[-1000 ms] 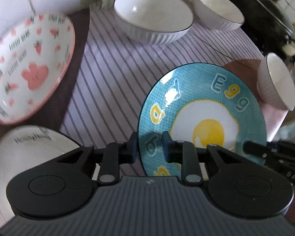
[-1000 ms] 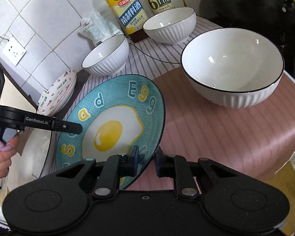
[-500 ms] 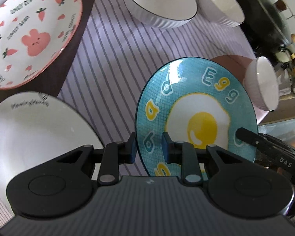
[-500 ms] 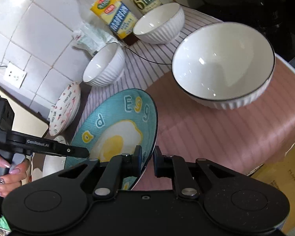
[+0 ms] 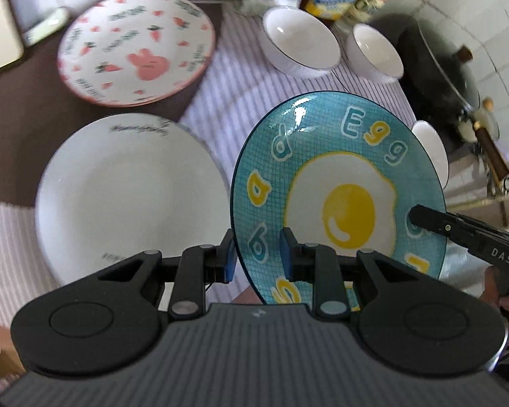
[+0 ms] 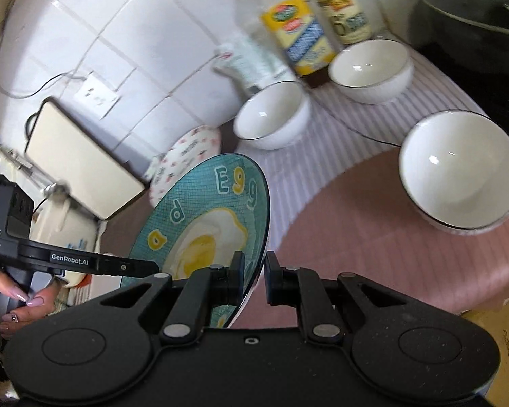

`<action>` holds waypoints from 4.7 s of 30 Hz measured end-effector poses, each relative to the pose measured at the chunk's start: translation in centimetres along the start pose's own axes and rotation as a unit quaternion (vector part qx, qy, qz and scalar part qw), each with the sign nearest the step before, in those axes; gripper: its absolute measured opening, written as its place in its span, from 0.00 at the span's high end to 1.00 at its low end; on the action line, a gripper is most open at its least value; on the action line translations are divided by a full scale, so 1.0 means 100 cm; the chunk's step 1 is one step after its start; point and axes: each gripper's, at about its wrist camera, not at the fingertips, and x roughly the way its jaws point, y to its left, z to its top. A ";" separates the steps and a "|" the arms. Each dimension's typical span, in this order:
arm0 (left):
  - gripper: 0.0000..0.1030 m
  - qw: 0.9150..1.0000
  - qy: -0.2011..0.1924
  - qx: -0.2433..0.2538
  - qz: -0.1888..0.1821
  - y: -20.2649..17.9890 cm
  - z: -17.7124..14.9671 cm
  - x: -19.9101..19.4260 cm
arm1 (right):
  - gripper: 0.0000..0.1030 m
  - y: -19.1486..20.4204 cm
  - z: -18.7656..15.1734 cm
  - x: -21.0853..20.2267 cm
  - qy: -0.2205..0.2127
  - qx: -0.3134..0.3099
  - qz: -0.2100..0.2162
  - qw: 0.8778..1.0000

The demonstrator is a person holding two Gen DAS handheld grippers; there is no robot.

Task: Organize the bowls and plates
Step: 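Lift the blue egg plate and lower it onto the white plate, then open both grippers and pull back from the stacked plates, then reach to the pink bunny plate and grasp its rim with both grippers, then carry the bunny plate over and lower it onto the blue egg plate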

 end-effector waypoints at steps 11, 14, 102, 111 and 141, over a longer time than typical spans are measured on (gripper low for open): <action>0.76 0.992 -0.048 -0.118 0.014 0.065 -0.061 -0.051 | 0.84 0.066 0.016 0.032 0.052 -0.079 0.066 0.993; 0.76 0.989 -0.049 -0.137 0.018 0.084 -0.071 -0.058 | 0.84 0.084 0.017 0.044 0.067 -0.098 0.070 0.991; 0.81 0.995 -0.094 -0.004 -0.019 0.167 0.032 -0.053 | 0.34 0.154 0.015 0.162 -0.091 -0.196 -0.093 0.972; 0.59 0.993 -0.116 0.018 0.017 0.160 0.082 0.004 | 0.34 0.102 0.041 0.213 -0.078 -0.035 -0.048 0.995; 0.78 0.998 -0.049 0.035 0.000 0.173 0.129 0.067 | 0.89 0.052 0.078 0.273 -0.026 0.160 -0.029 0.986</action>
